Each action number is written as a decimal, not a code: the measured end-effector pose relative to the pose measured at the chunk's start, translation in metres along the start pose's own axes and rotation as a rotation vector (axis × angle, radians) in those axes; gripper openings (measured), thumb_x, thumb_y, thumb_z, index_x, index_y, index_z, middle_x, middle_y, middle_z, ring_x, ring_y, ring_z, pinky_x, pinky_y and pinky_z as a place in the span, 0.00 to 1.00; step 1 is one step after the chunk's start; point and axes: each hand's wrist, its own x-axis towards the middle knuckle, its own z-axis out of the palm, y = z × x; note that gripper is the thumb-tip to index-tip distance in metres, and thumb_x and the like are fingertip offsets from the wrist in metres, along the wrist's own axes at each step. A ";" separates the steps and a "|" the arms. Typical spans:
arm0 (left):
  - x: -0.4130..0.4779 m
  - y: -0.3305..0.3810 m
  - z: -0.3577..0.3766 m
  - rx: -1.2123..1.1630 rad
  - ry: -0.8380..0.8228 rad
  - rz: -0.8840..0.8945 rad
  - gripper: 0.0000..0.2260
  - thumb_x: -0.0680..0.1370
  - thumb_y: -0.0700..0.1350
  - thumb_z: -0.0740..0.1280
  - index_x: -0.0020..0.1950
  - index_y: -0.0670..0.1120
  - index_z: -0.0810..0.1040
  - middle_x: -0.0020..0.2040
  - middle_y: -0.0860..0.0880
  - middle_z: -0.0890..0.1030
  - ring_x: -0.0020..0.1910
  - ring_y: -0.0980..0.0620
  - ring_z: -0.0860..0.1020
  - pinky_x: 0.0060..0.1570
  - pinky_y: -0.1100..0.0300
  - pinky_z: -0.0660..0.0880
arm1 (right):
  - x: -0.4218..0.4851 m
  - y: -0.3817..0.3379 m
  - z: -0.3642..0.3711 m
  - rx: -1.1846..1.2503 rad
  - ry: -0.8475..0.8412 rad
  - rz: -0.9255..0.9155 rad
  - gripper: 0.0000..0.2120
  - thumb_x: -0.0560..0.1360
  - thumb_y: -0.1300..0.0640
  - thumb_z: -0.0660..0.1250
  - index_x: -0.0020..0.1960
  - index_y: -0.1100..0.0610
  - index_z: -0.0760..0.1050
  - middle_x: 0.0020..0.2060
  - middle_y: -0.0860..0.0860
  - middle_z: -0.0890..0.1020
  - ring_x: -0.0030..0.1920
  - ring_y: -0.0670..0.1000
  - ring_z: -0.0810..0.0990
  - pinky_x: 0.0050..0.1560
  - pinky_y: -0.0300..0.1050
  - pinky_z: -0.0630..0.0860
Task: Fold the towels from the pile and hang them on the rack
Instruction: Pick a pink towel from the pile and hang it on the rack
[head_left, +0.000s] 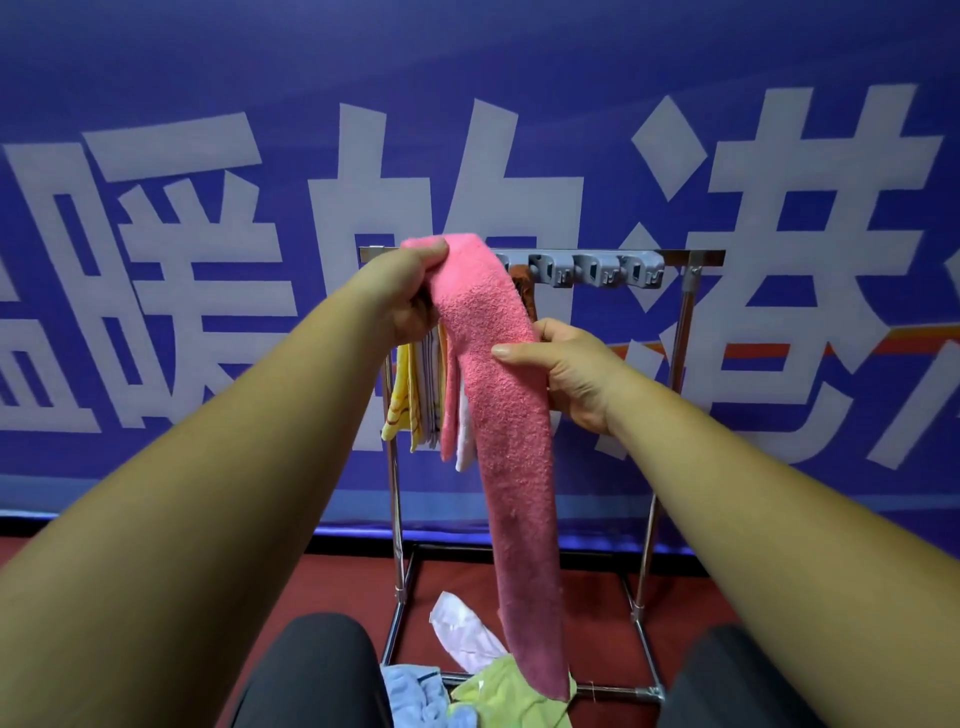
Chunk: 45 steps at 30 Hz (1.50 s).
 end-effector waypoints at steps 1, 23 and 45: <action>-0.001 0.001 0.000 0.006 -0.027 0.017 0.16 0.84 0.47 0.69 0.68 0.40 0.79 0.61 0.40 0.86 0.58 0.45 0.86 0.62 0.47 0.82 | 0.001 -0.001 0.001 -0.003 -0.015 -0.018 0.16 0.76 0.59 0.78 0.61 0.56 0.78 0.51 0.53 0.89 0.48 0.53 0.88 0.41 0.48 0.84; -0.017 -0.018 -0.015 0.411 -0.026 -0.124 0.17 0.85 0.53 0.66 0.64 0.39 0.78 0.44 0.44 0.87 0.37 0.49 0.86 0.40 0.54 0.85 | 0.000 0.012 0.020 0.086 0.039 0.030 0.11 0.84 0.56 0.69 0.65 0.56 0.83 0.48 0.54 0.88 0.42 0.51 0.86 0.47 0.50 0.84; -0.019 -0.155 0.006 1.032 -0.252 -0.033 0.08 0.78 0.47 0.75 0.43 0.47 0.79 0.30 0.55 0.79 0.31 0.57 0.77 0.35 0.69 0.72 | 0.045 0.047 0.010 0.518 0.505 0.272 0.19 0.88 0.57 0.60 0.77 0.58 0.71 0.72 0.60 0.78 0.72 0.64 0.76 0.70 0.77 0.69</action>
